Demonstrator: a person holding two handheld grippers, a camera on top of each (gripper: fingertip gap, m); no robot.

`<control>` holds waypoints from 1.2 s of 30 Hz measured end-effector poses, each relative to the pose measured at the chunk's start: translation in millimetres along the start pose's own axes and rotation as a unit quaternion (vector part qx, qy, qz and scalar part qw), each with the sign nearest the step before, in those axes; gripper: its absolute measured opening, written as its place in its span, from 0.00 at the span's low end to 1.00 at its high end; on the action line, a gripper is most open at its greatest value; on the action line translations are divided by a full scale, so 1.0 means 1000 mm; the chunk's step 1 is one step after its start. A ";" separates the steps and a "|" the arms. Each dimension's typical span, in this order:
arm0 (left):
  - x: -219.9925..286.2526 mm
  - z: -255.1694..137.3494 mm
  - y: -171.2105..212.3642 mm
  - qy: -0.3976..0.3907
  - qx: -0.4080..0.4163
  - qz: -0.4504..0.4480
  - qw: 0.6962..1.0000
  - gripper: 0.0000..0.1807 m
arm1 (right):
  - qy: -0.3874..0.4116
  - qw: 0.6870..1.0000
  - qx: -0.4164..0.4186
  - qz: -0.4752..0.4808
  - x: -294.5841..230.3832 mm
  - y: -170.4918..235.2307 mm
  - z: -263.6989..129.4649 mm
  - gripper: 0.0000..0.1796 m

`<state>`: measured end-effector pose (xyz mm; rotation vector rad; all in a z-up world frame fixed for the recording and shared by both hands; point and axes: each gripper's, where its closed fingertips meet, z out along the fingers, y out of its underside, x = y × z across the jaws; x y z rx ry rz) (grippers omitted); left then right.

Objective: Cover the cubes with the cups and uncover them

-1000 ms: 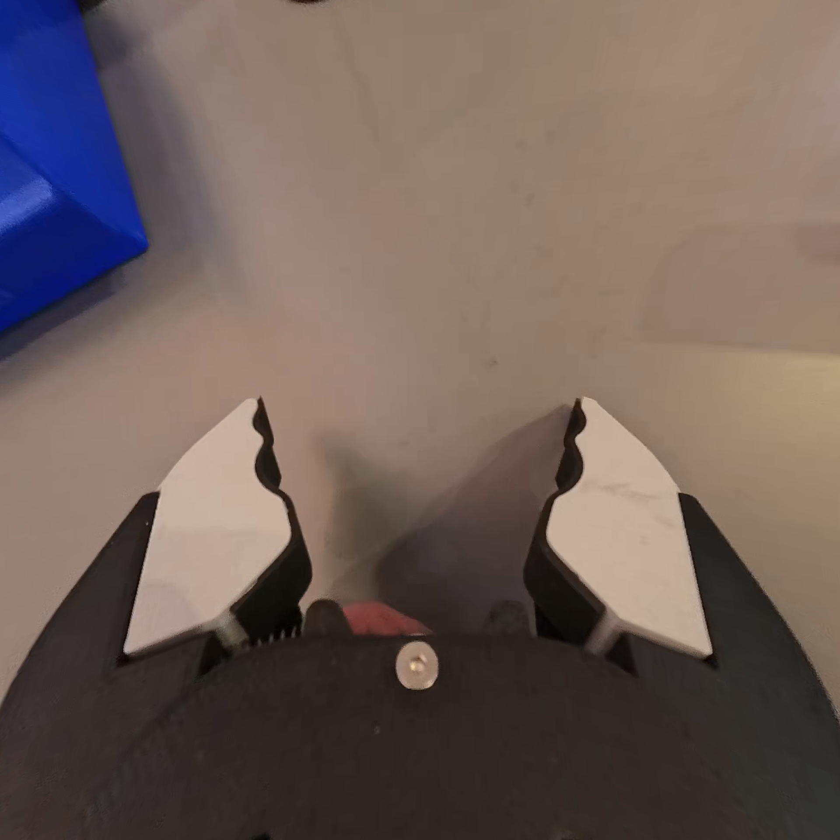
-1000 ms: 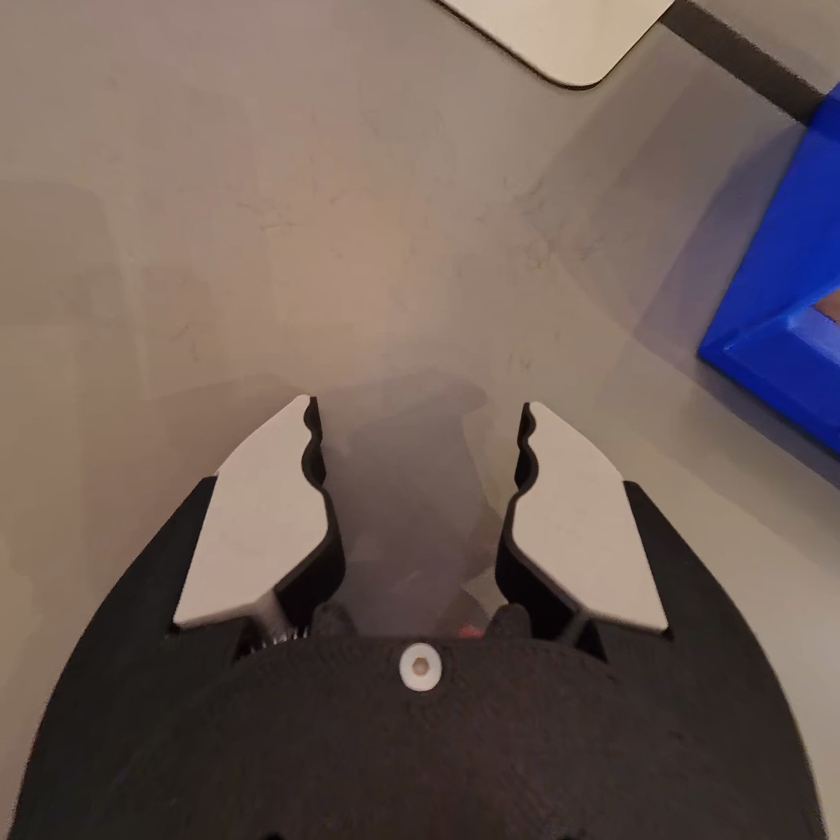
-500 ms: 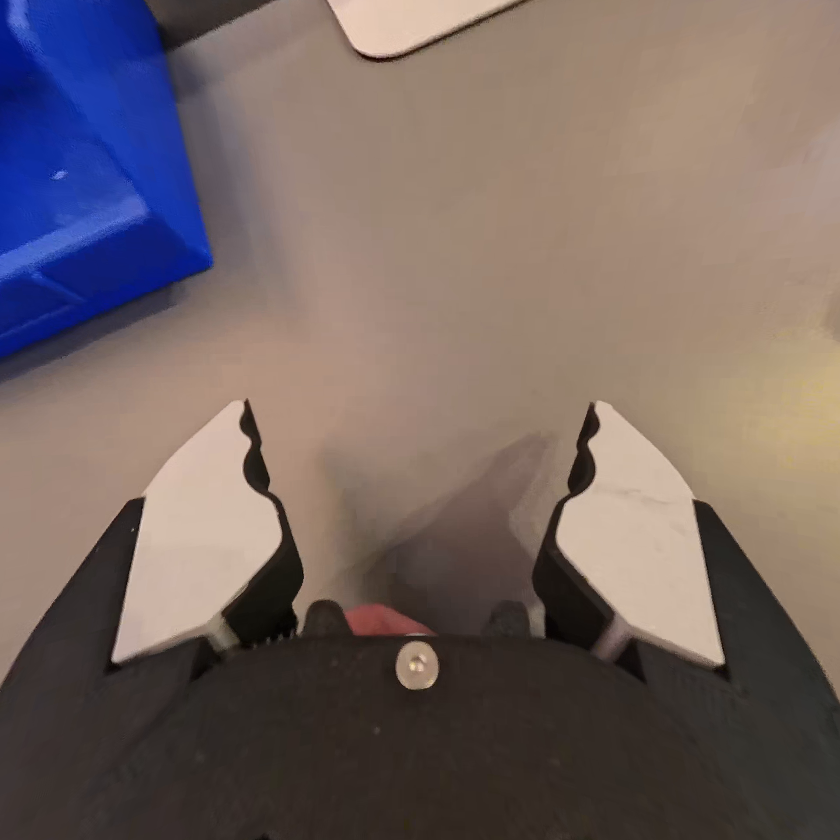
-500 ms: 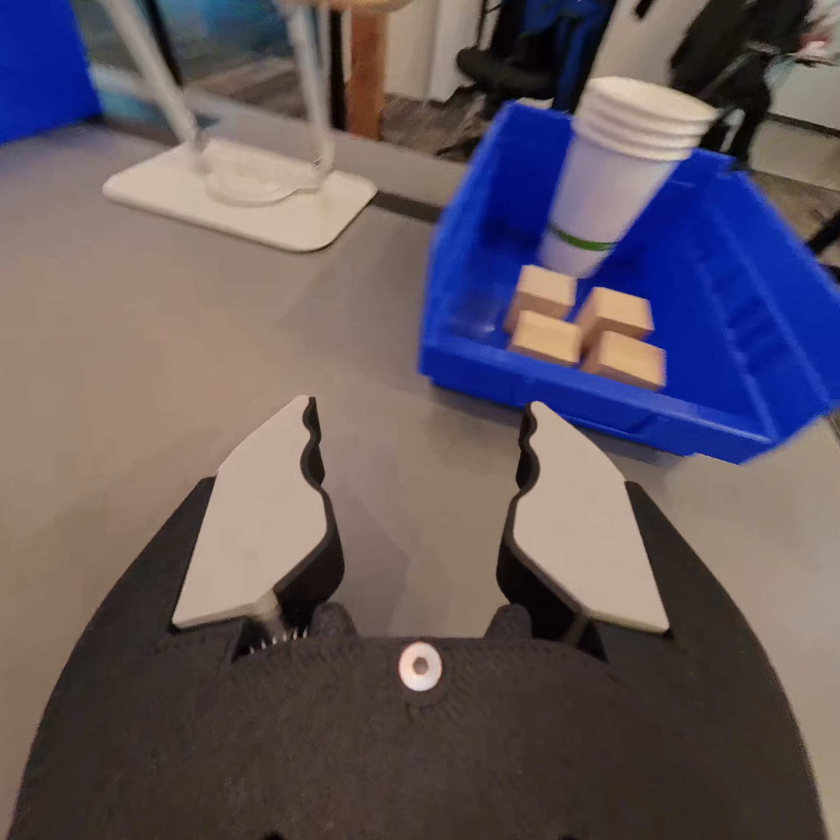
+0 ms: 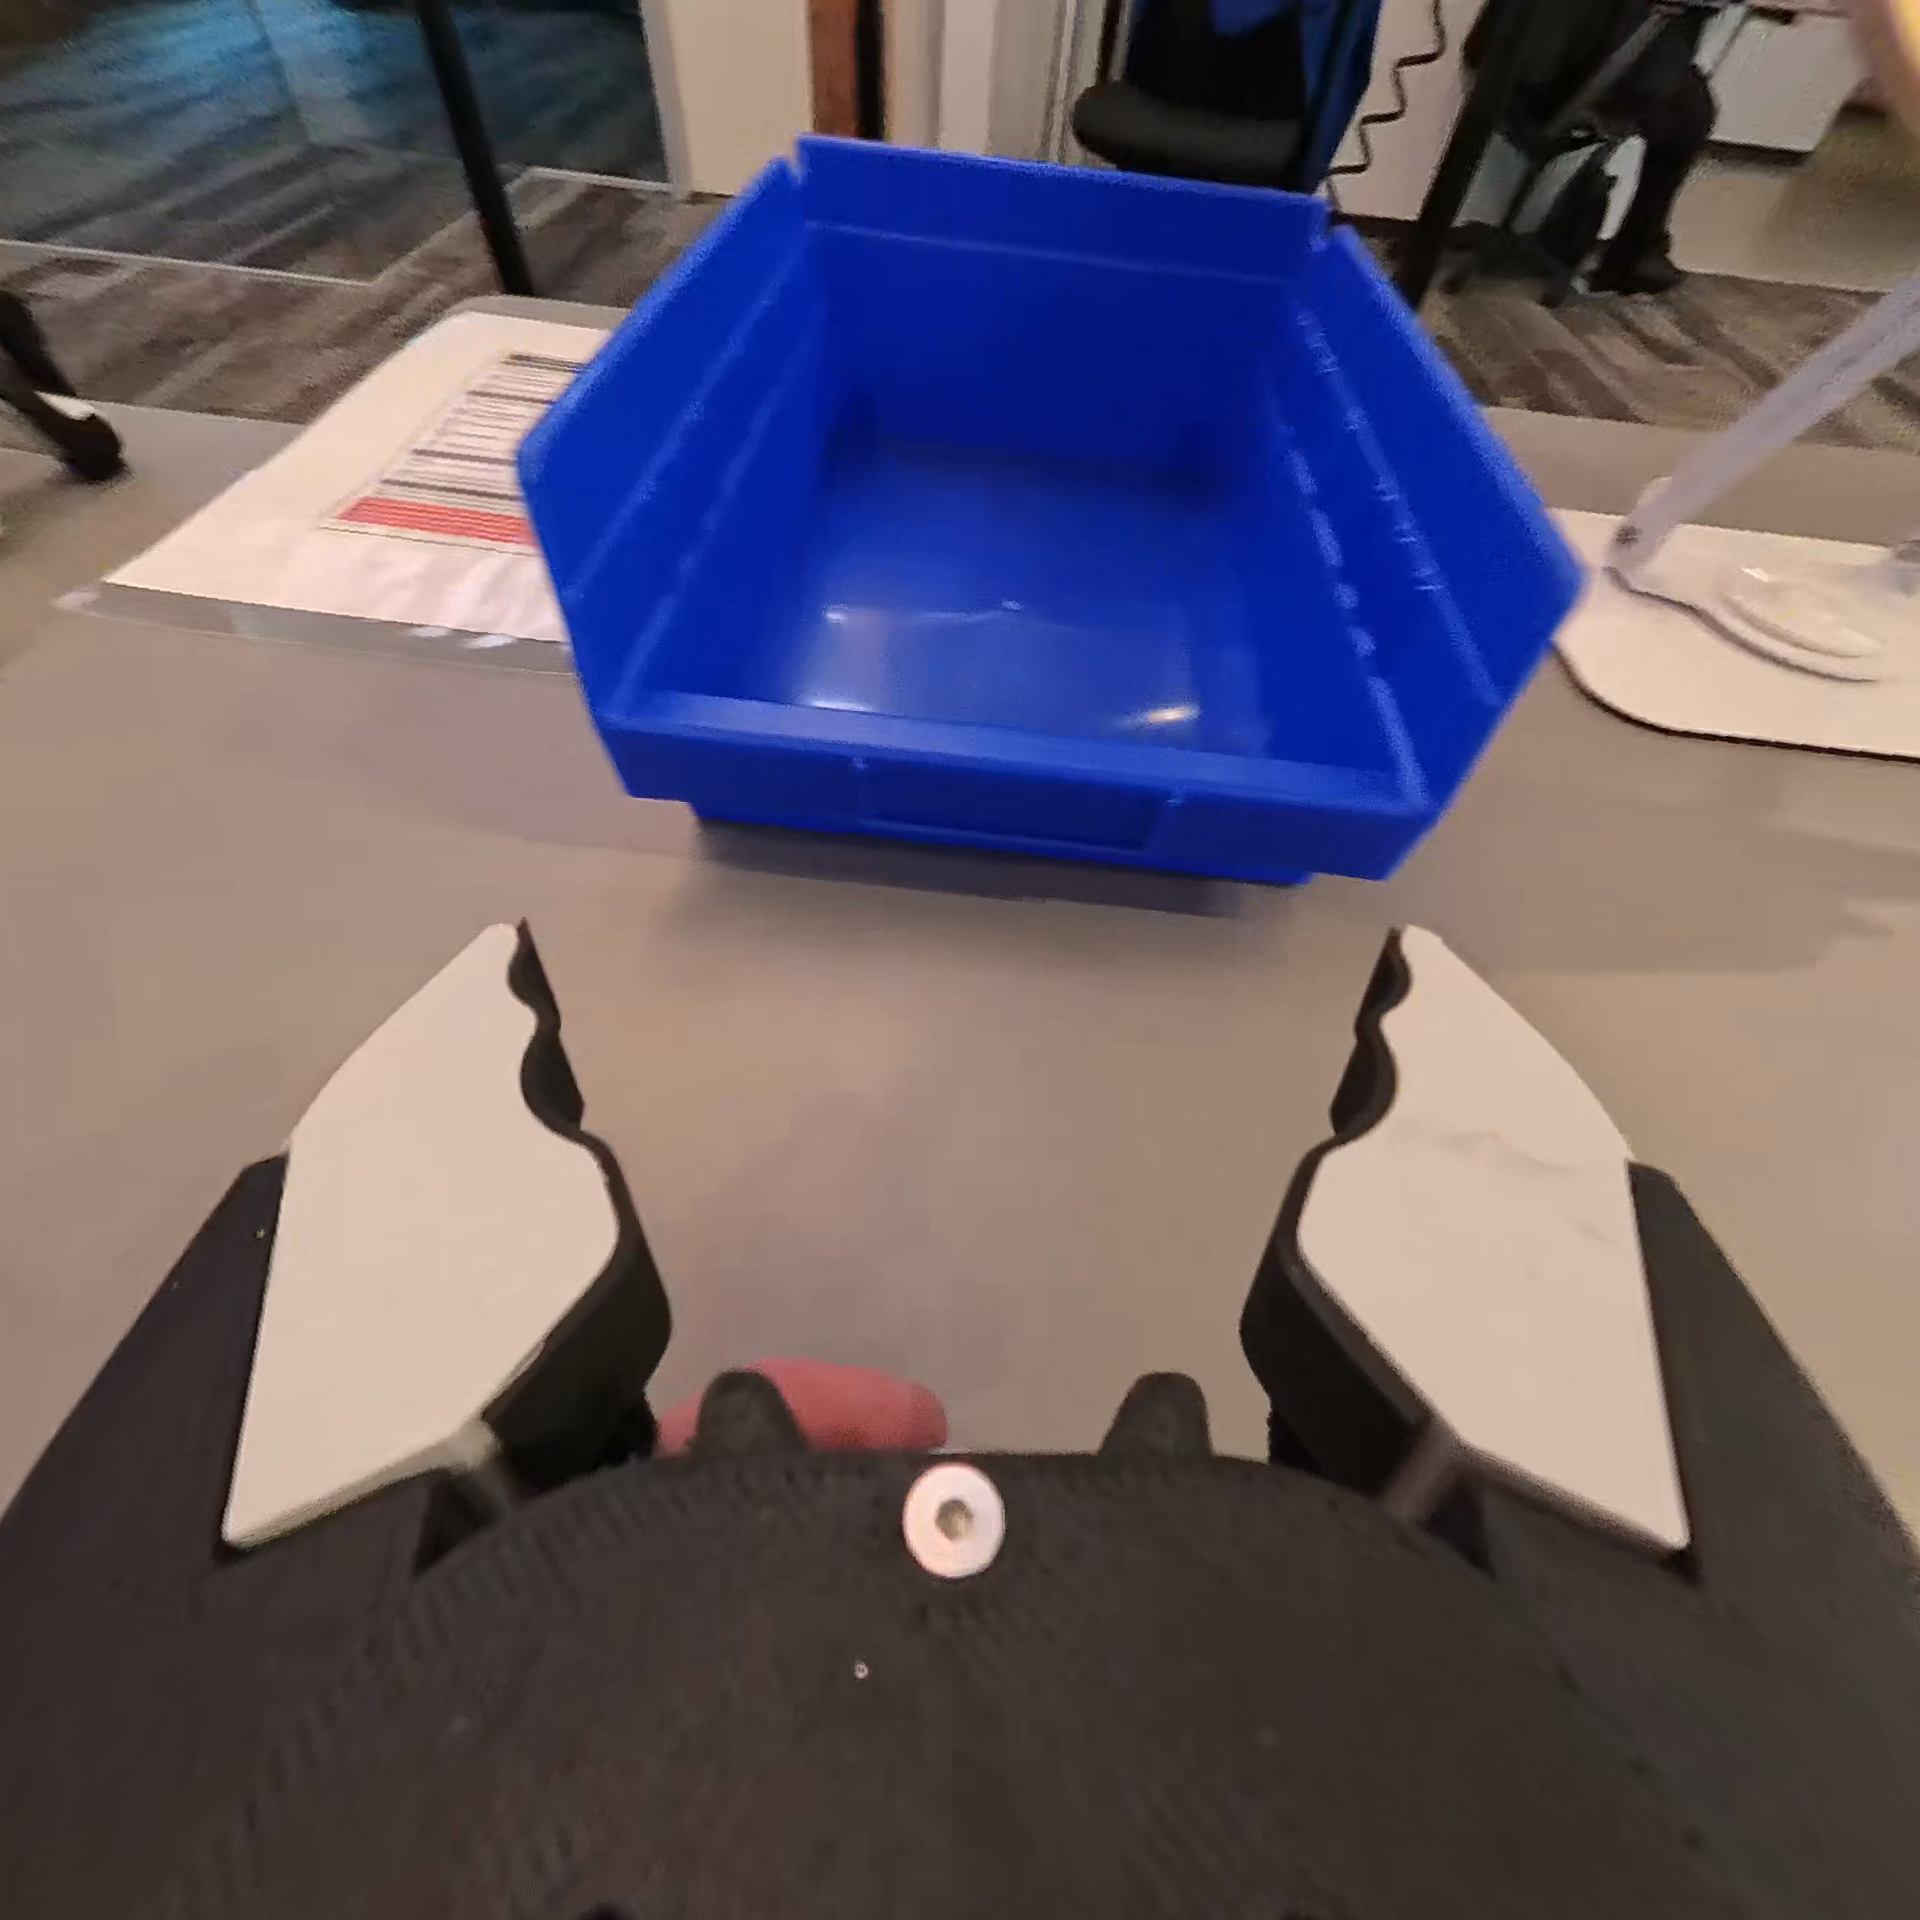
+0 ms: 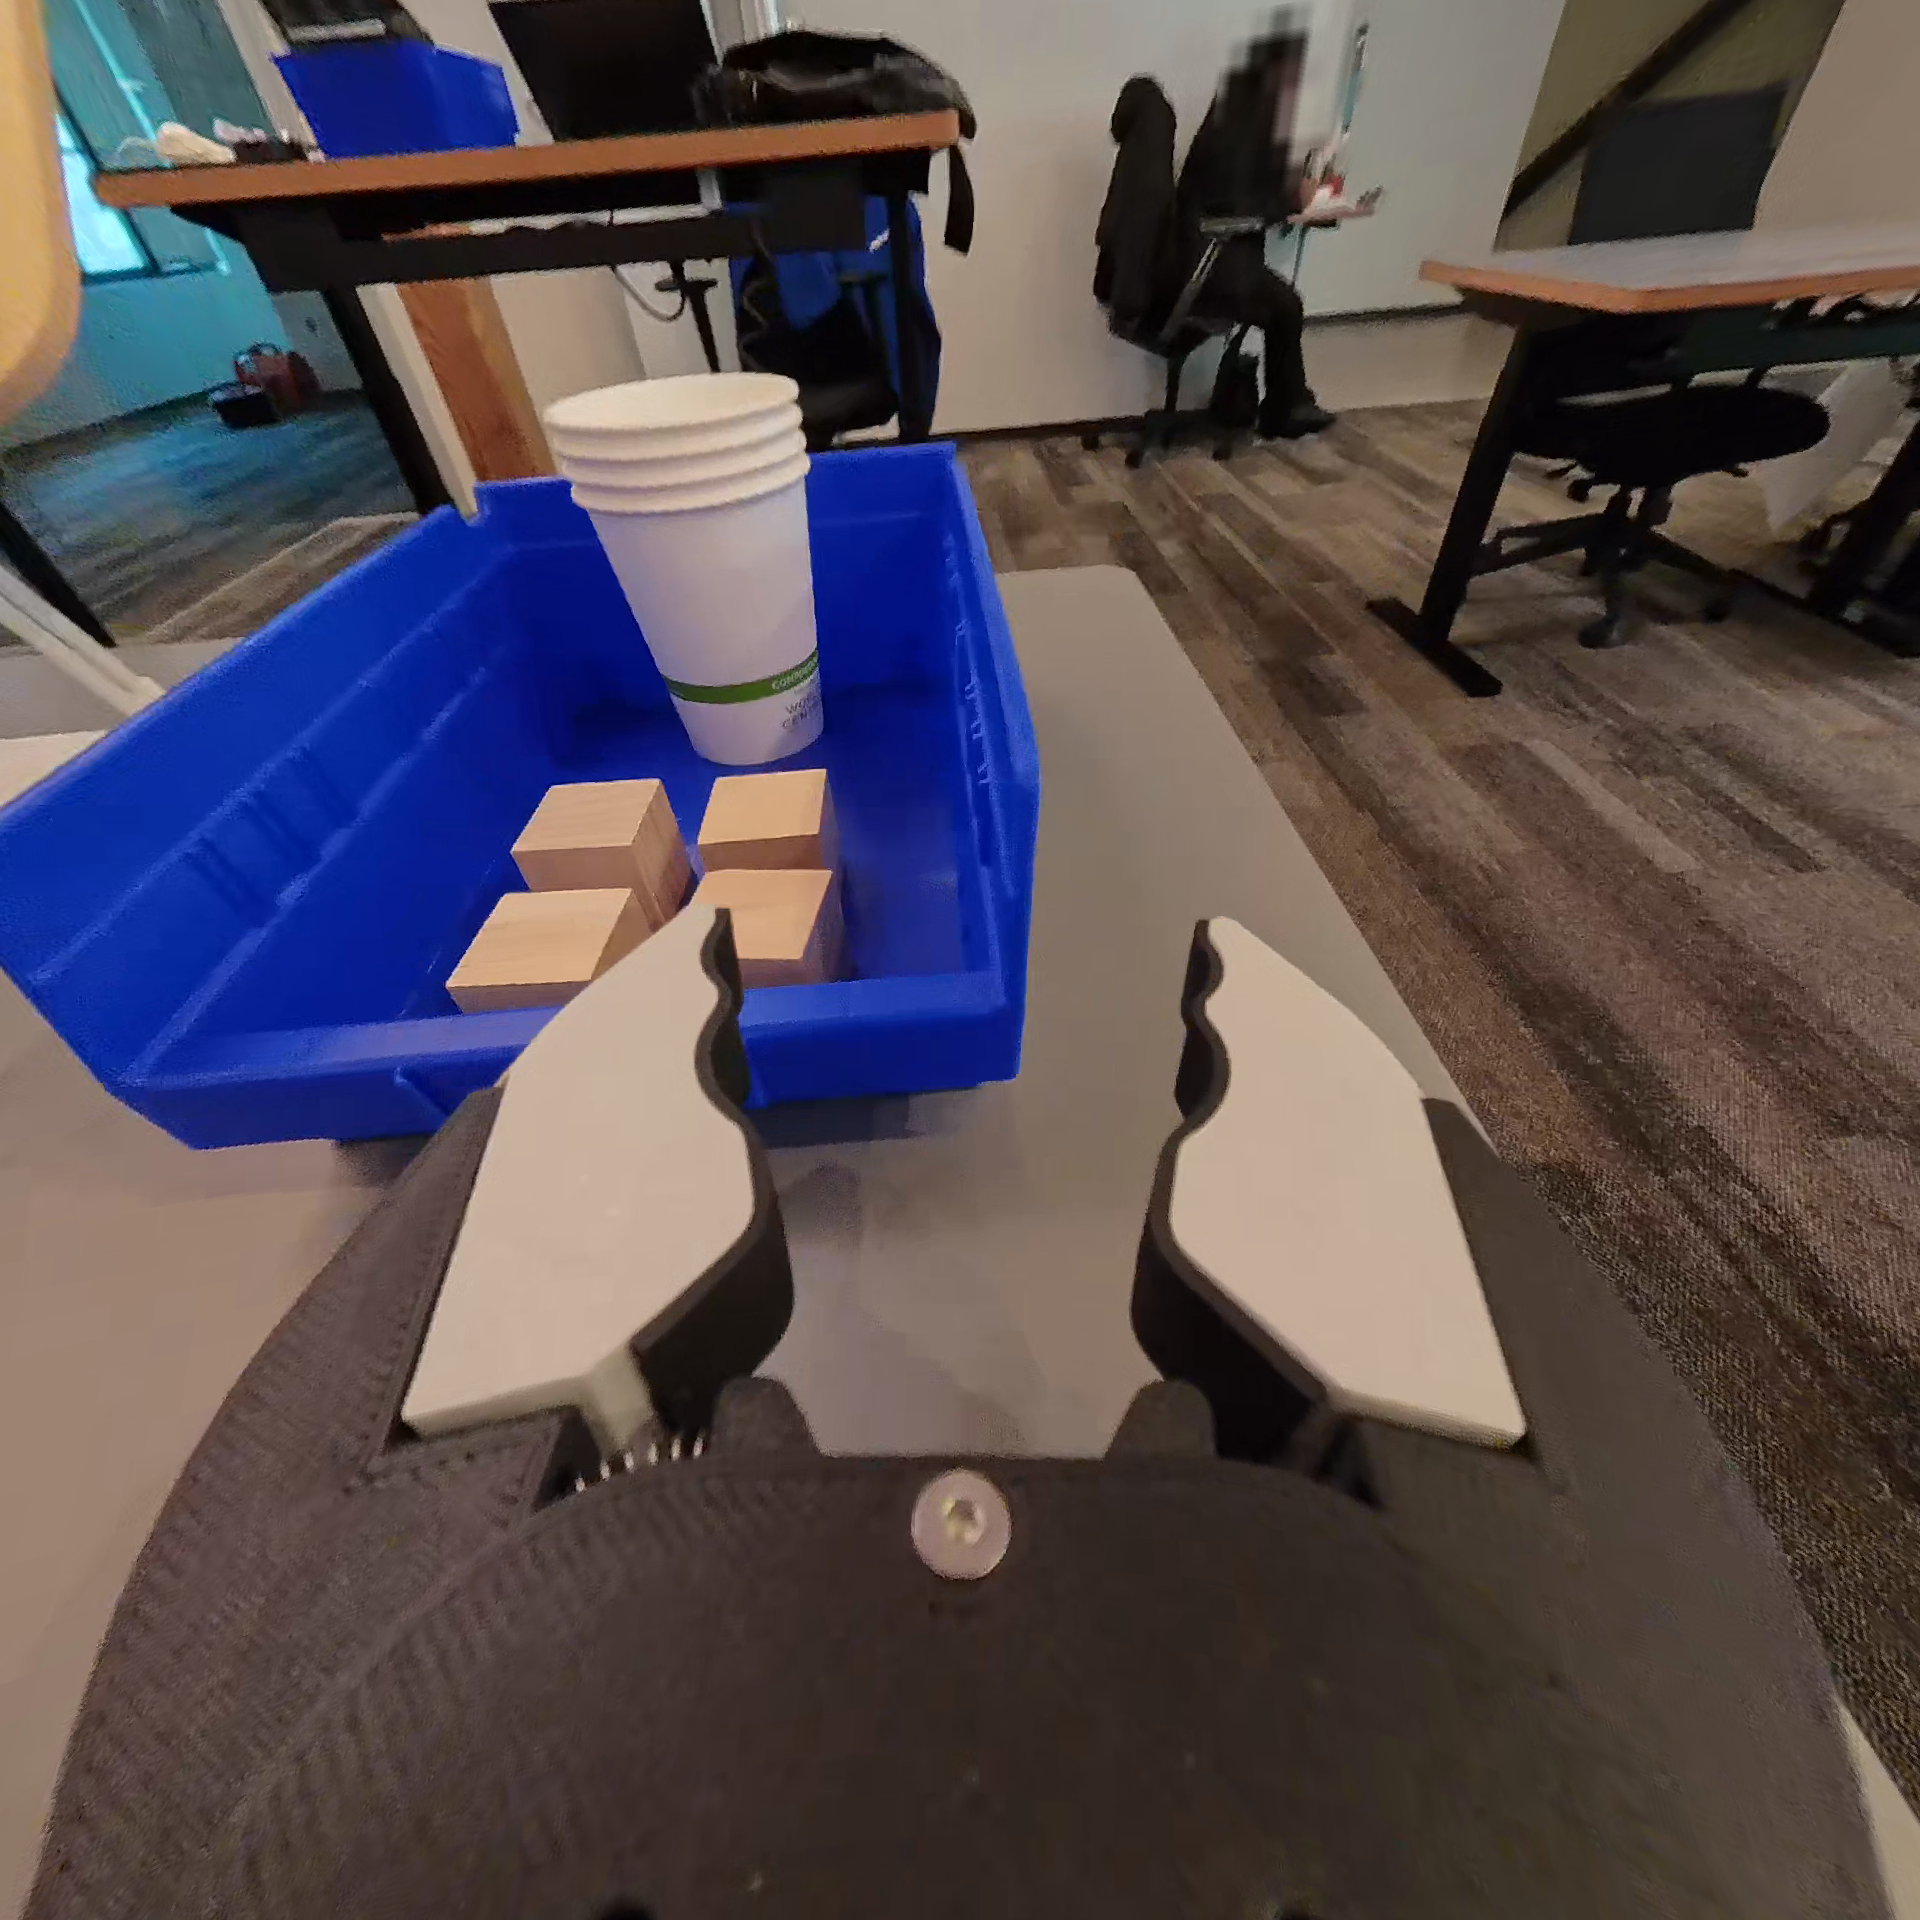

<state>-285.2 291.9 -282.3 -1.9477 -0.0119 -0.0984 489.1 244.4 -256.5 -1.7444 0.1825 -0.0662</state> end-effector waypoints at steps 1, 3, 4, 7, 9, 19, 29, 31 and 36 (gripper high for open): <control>-0.007 0.003 0.000 -0.006 0.002 -0.001 1.000 0.78 | -0.004 1.000 0.003 -0.007 0.000 -0.002 0.003 0.45; -0.015 0.007 -0.001 0.007 0.003 -0.026 1.000 0.78 | -0.006 1.000 0.009 -0.020 0.001 -0.005 0.010 0.42; -0.021 0.009 -0.004 0.002 0.010 -0.034 0.999 0.78 | -0.009 1.000 0.001 -0.018 0.001 -0.003 0.014 0.40; -0.037 0.012 -0.013 -0.008 0.035 -0.031 0.999 0.73 | -0.016 1.000 -0.005 -0.005 0.003 -0.003 0.023 0.39; -0.046 0.016 -0.019 -0.014 0.045 -0.033 0.998 0.71 | -0.025 1.000 -0.009 -0.013 0.001 -0.003 0.029 0.38; -0.074 0.037 -0.036 -0.001 0.068 -0.031 0.997 0.53 | -0.035 0.998 -0.042 -0.037 -0.005 0.004 0.051 0.32; -0.079 0.076 -0.041 0.001 0.029 0.010 1.000 0.43 | -0.045 0.997 -0.061 -0.020 -0.004 0.007 0.060 0.23; -0.078 0.082 -0.042 0.011 0.024 0.002 1.000 0.40 | -0.052 0.997 -0.063 -0.009 -0.003 0.007 0.061 0.20; -0.072 0.093 -0.040 0.043 0.004 -0.012 0.999 0.20 | -0.066 0.996 -0.066 0.001 -0.004 0.008 0.060 0.10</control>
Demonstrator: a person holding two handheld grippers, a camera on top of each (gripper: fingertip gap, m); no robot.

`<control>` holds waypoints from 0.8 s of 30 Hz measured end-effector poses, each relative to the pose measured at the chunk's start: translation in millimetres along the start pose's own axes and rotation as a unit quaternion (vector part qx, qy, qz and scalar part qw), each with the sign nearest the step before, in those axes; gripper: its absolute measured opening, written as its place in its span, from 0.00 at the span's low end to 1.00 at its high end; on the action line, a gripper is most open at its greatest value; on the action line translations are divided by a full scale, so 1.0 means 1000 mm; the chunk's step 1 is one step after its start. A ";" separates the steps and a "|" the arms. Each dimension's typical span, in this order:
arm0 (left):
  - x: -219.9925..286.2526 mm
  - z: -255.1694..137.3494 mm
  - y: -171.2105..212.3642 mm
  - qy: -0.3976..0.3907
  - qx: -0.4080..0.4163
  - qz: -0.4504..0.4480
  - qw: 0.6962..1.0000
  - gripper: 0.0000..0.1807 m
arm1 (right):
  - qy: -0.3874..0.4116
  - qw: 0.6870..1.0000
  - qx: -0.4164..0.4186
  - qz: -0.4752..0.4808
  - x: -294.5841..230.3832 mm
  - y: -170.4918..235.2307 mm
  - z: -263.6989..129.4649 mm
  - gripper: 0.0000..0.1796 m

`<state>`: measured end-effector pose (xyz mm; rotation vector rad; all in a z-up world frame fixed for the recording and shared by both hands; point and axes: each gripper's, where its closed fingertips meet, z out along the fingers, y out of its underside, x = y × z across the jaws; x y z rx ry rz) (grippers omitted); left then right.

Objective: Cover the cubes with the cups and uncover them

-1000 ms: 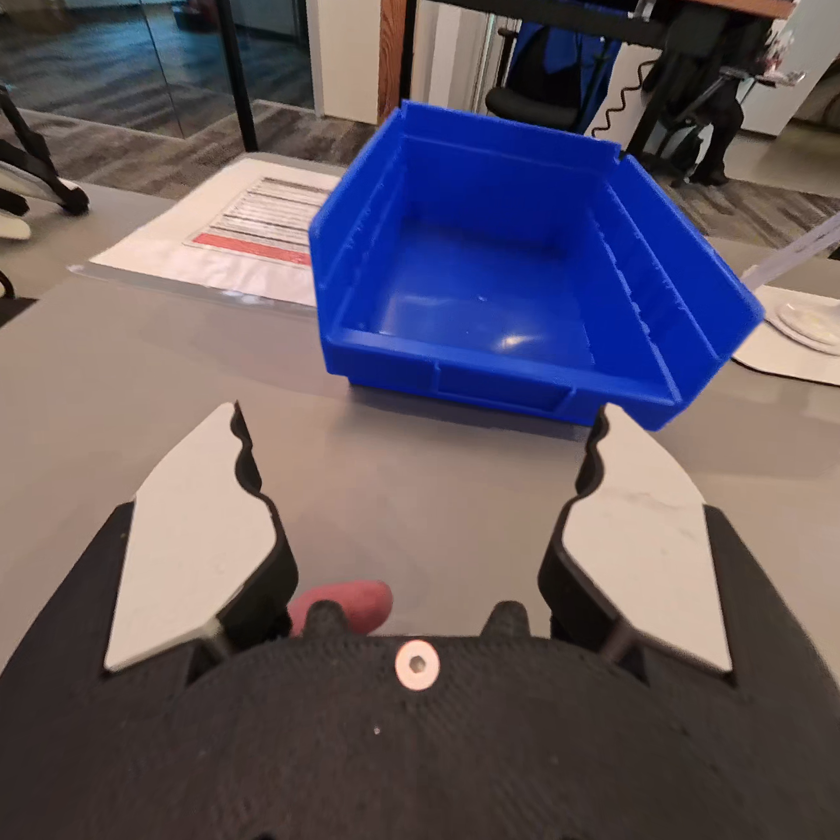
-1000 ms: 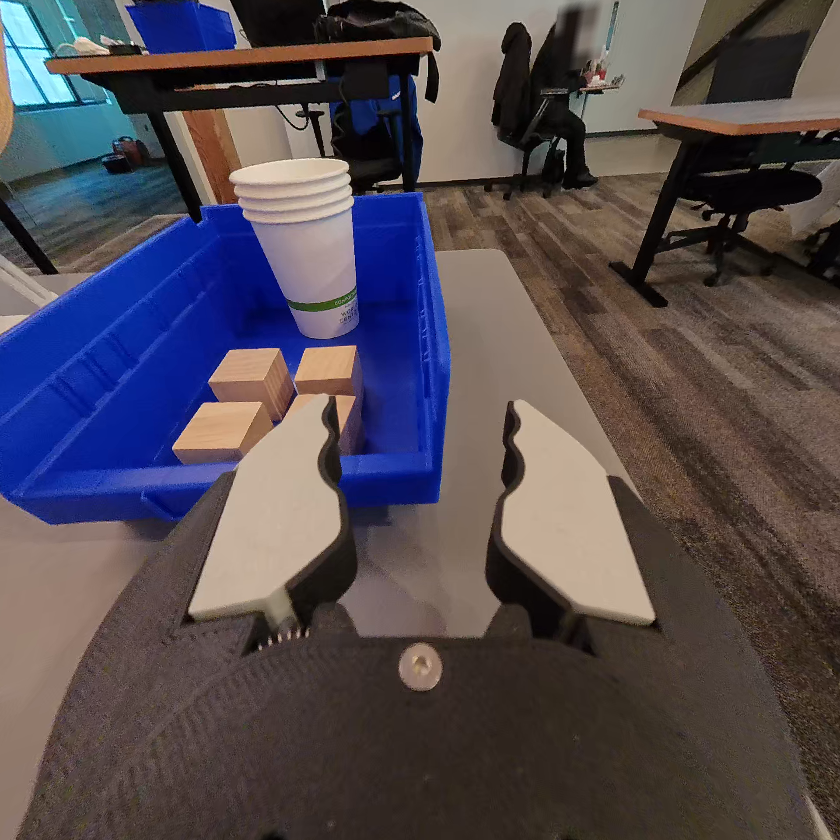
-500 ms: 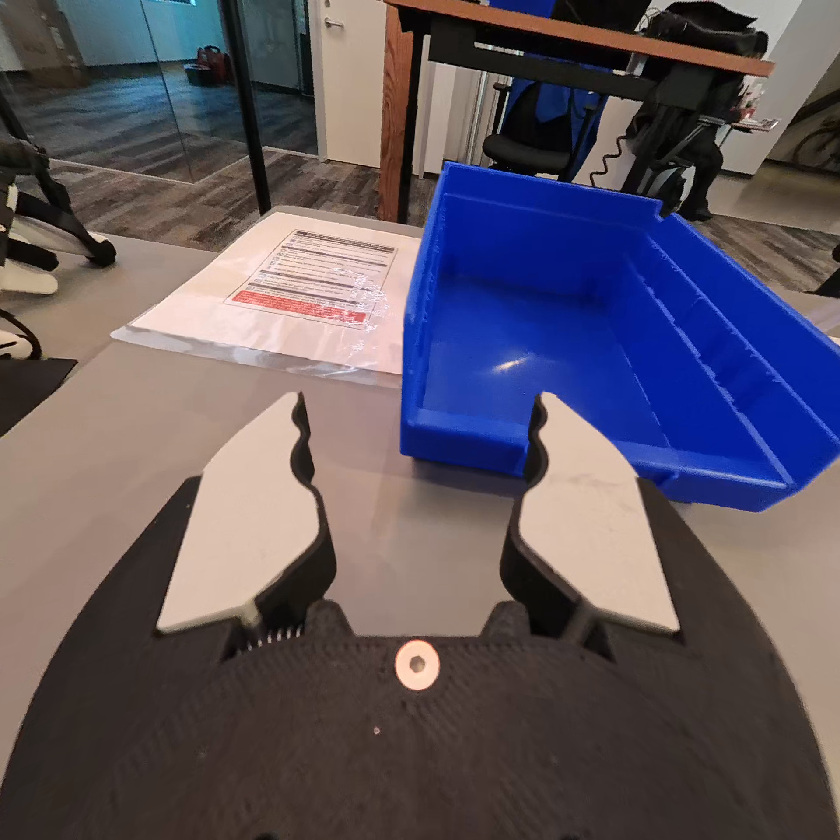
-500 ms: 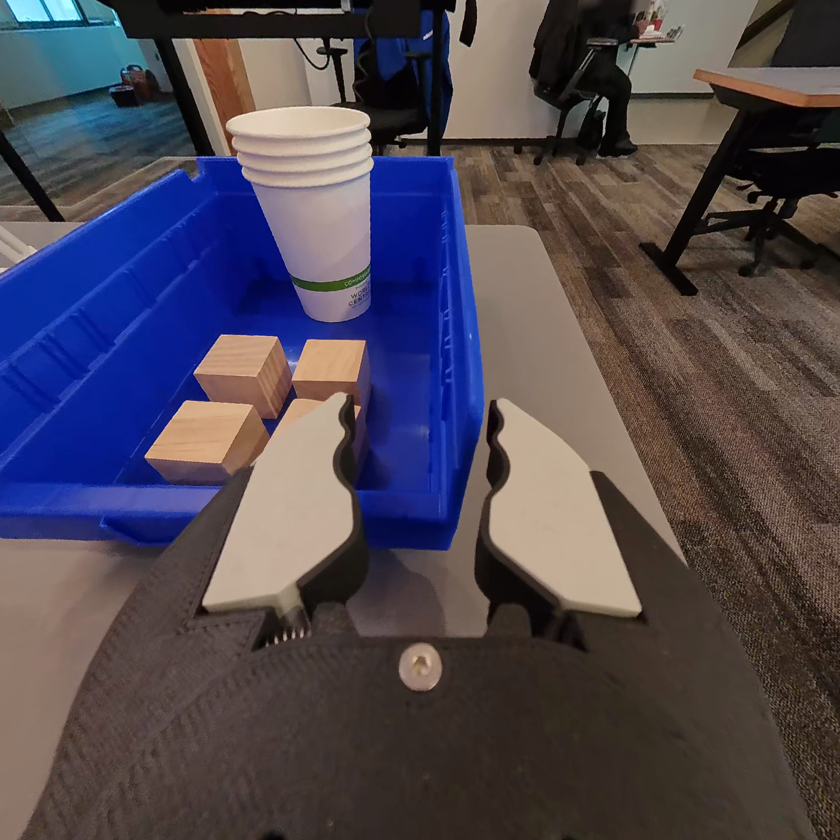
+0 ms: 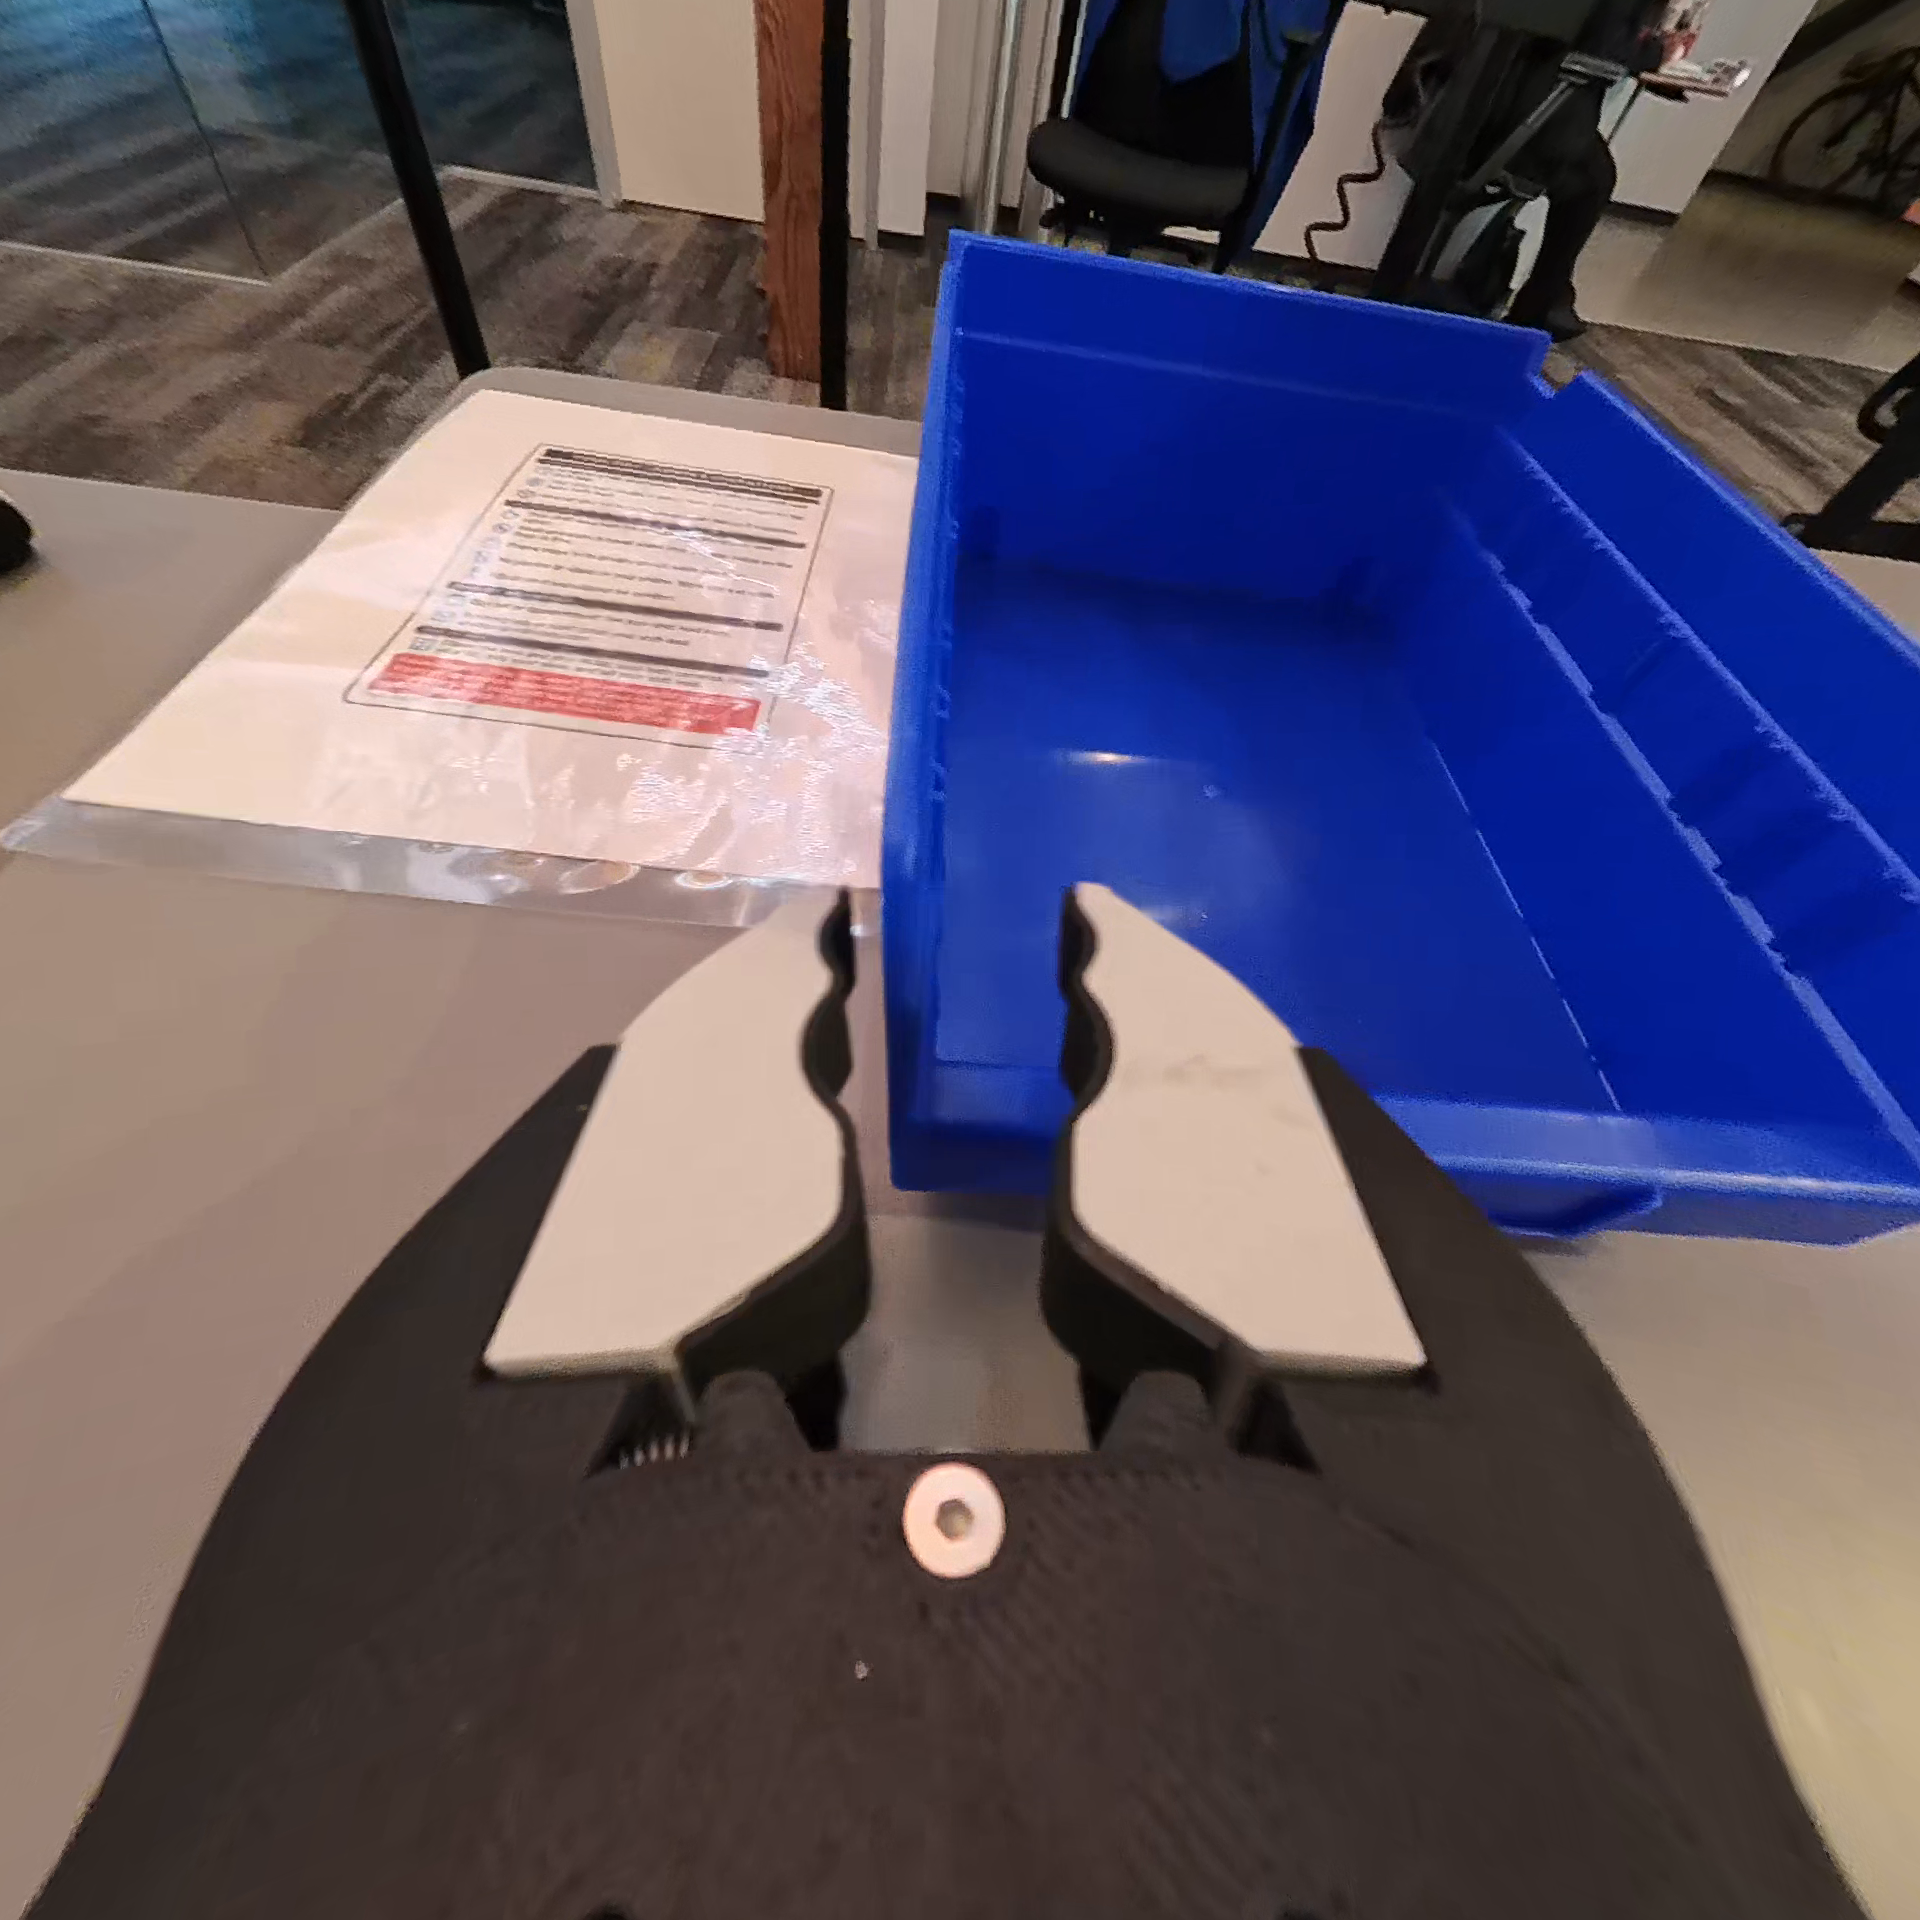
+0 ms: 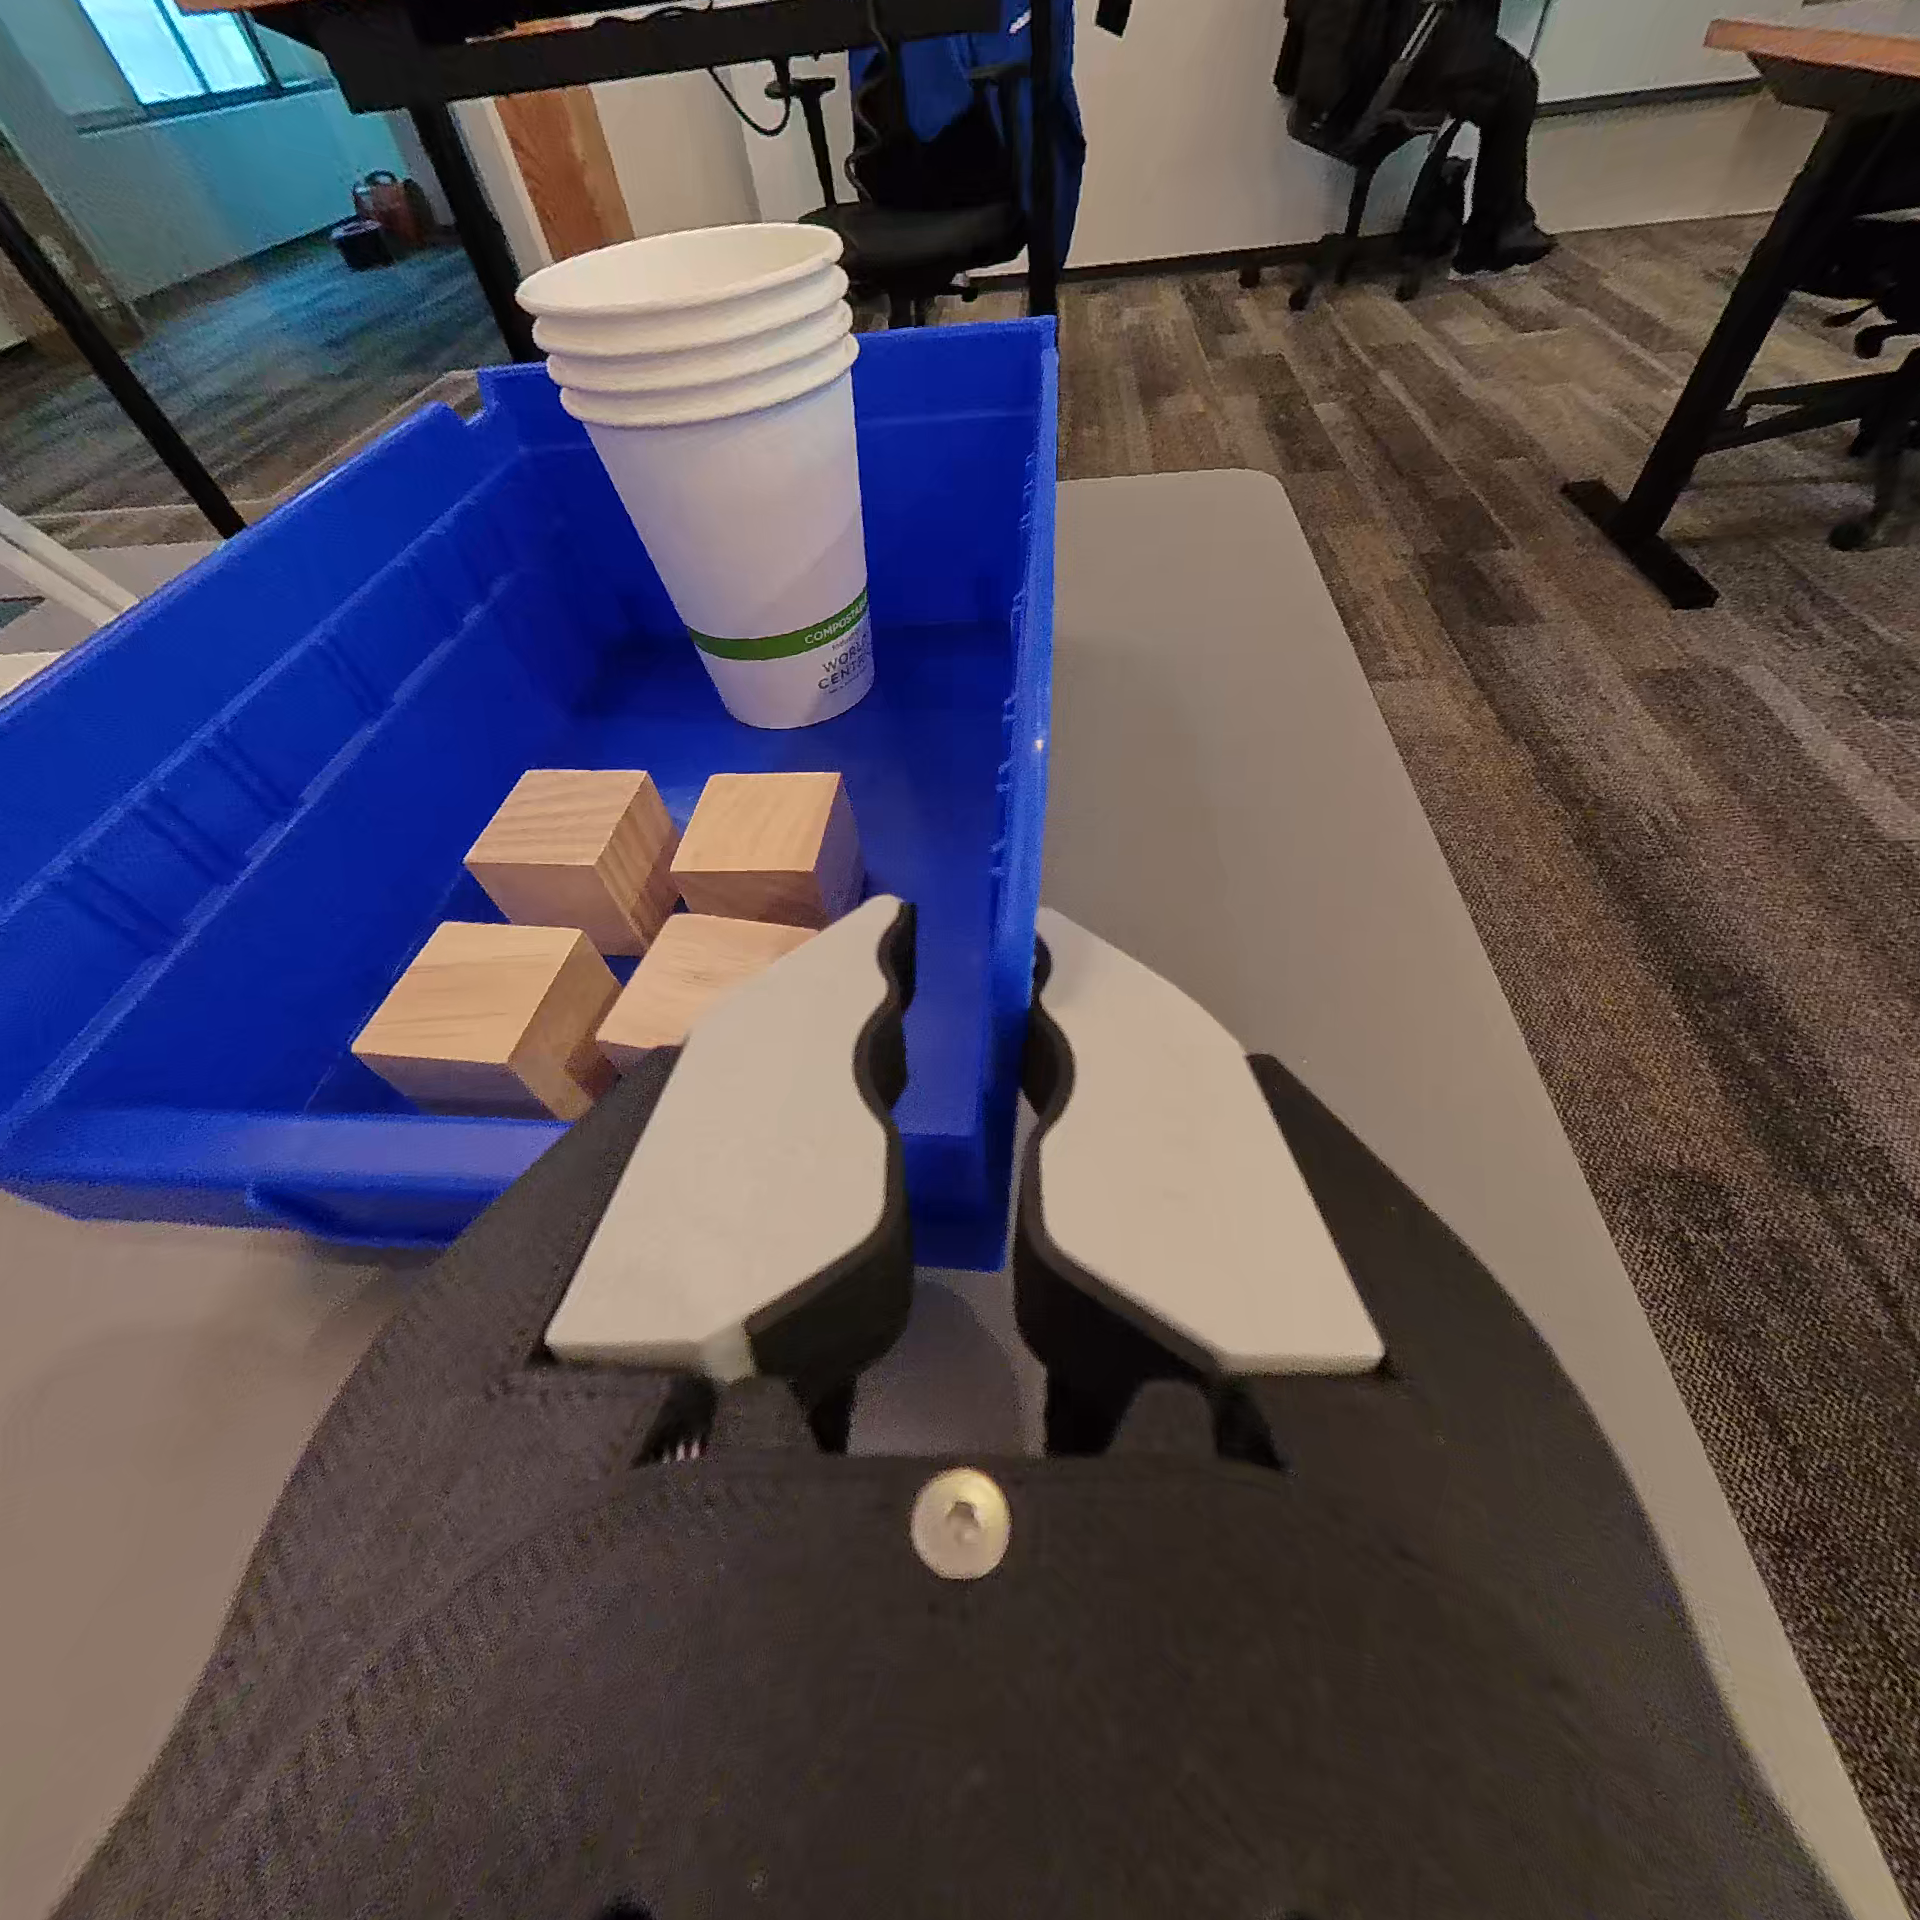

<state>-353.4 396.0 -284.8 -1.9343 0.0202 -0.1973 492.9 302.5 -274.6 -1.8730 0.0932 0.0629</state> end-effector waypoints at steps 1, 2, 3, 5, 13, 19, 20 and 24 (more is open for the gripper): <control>0.002 0.002 0.001 0.005 -0.006 0.003 1.000 0.13 | 0.000 1.000 -0.002 -0.001 0.000 0.000 0.000 0.06; -0.001 0.003 0.002 -0.007 -0.009 0.002 1.000 0.05 | 0.001 1.000 -0.003 -0.004 -0.001 0.001 0.000 0.04; -0.001 0.004 0.002 -0.003 -0.011 0.001 1.000 0.01 | 0.002 1.000 -0.004 -0.008 -0.001 0.001 0.001 0.02; 0.000 0.005 0.002 -0.002 -0.013 0.005 1.000 0.01 | 0.005 1.000 -0.004 -0.013 -0.002 0.001 0.001 0.02; 0.000 0.004 0.002 -0.008 -0.013 0.013 1.000 0.01 | 0.005 1.000 -0.005 -0.013 -0.002 0.002 0.001 0.02; 0.000 -0.002 0.005 -0.004 -0.012 0.007 1.000 0.01 | 0.005 1.000 -0.007 -0.017 -0.003 0.003 -0.003 0.02; 0.000 -0.004 0.005 -0.004 -0.011 0.007 1.000 0.01 | 0.005 1.000 -0.007 -0.018 -0.004 0.004 -0.004 0.02; 0.000 -0.015 0.009 -0.004 -0.011 0.009 1.000 0.01 | 0.006 1.000 -0.007 -0.020 -0.006 0.006 -0.011 0.03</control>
